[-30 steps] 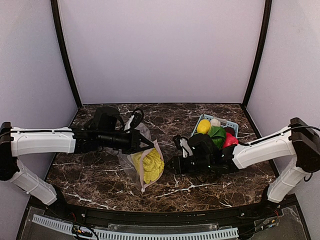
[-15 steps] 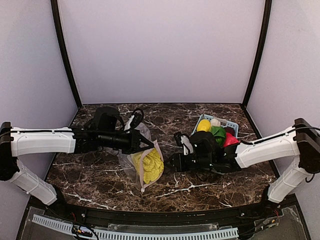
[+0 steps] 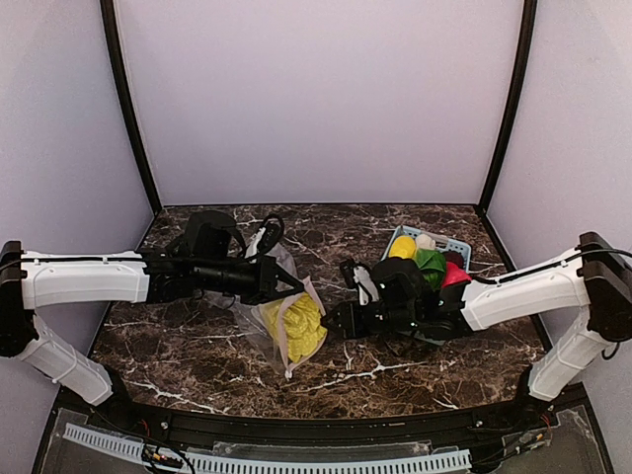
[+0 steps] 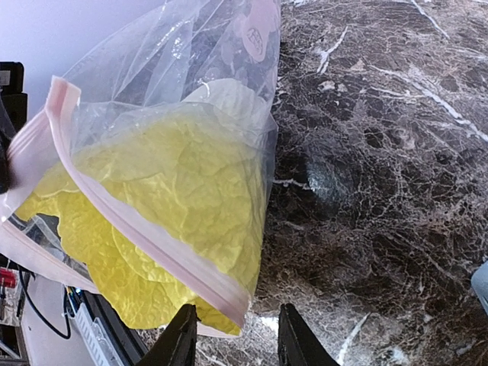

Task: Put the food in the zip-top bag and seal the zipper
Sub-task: Pass from the left arm to the right

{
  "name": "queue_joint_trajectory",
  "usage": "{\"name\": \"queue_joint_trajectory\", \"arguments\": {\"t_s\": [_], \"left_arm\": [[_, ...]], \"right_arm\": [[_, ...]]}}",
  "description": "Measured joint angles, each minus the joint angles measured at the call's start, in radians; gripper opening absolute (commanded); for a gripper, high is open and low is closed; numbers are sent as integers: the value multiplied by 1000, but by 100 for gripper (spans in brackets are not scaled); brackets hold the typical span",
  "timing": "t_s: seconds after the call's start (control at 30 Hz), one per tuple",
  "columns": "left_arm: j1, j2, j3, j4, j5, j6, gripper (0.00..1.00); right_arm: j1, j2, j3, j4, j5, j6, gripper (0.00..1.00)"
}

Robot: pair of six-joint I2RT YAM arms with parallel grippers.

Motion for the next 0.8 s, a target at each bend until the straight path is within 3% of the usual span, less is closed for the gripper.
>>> {"name": "queue_joint_trajectory", "arguments": {"t_s": [0.33, 0.57, 0.73, 0.8], "left_arm": [[0, 0, 0, 0, 1, 0, 1], [0, 0, 0, -5, 2, 2, 1], [0, -3, 0, -18, 2, 11, 1], [0, -7, 0, -30, 0, 21, 8]], "right_arm": [[2, 51, 66, -21, 32, -33, 24], [2, 69, 70, -24, 41, -42, 1], [2, 69, 71, -25, 42, -48, 0], [2, 69, 71, -28, 42, -49, 0]]}}
